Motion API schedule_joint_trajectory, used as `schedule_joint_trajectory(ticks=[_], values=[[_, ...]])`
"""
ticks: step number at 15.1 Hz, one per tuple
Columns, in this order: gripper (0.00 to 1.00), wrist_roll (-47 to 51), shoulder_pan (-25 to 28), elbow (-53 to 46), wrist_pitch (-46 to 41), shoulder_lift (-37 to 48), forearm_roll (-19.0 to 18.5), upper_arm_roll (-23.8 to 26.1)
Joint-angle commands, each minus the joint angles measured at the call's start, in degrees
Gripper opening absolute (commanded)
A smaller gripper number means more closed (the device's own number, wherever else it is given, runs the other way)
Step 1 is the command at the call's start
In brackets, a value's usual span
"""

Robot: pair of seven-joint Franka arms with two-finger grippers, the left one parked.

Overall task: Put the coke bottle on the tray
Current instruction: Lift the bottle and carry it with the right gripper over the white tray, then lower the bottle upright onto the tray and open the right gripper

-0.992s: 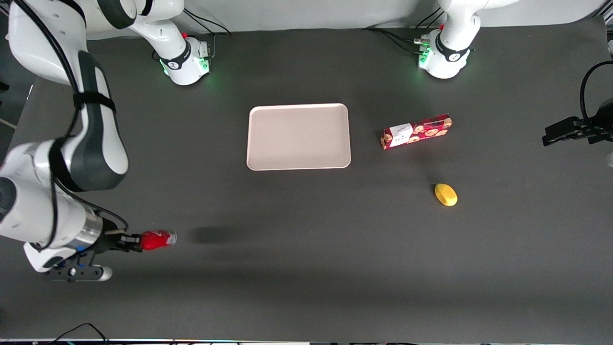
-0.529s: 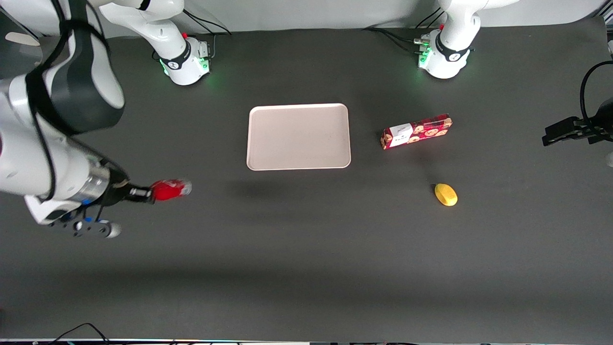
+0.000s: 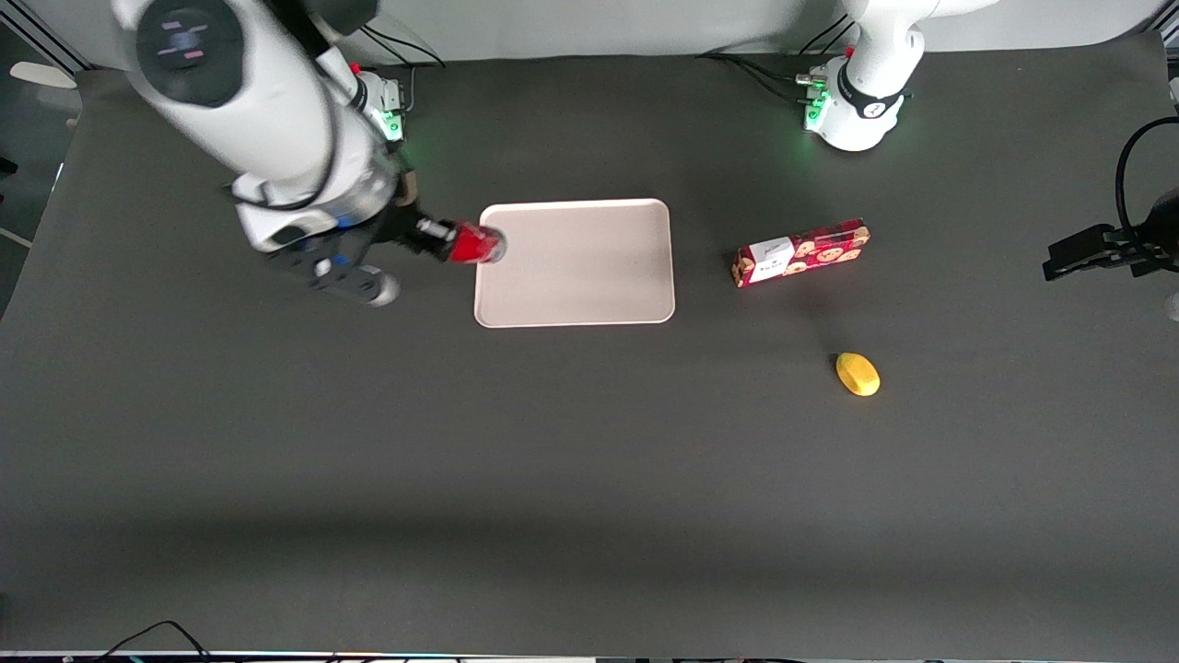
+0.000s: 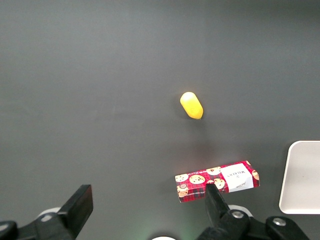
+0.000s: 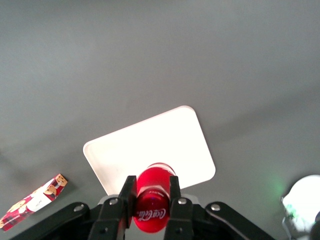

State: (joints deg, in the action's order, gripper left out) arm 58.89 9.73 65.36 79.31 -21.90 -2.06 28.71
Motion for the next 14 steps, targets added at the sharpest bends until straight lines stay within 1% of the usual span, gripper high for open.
schedule_joint_trajectory(ticks=[1, 3, 4, 5, 7, 9, 12, 14], values=[[0.00, 11.0, -1.4, 14.6, 8.1, 3.4, -3.8, 7.0], [0.00, 12.2, -1.5, 27.9, 18.7, 8.5, -3.9, 7.3], [0.00, 13.2, -1.6, 33.5, 22.9, 10.2, -3.9, 7.3], [0.00, 14.0, -1.4, 37.2, 25.8, 11.3, -3.9, 7.3], [0.00, 14.3, -1.2, 41.8, 28.4, 12.3, -4.2, 7.4], [0.00, 14.2, -1.4, 48.0, 32.0, 15.0, -6.5, 7.6], [0.00, 14.4, -1.5, 53.8, 35.5, 18.0, -6.6, 7.7], [0.00, 14.5, -1.5, 57.9, 39.6, 19.3, -6.6, 7.7]])
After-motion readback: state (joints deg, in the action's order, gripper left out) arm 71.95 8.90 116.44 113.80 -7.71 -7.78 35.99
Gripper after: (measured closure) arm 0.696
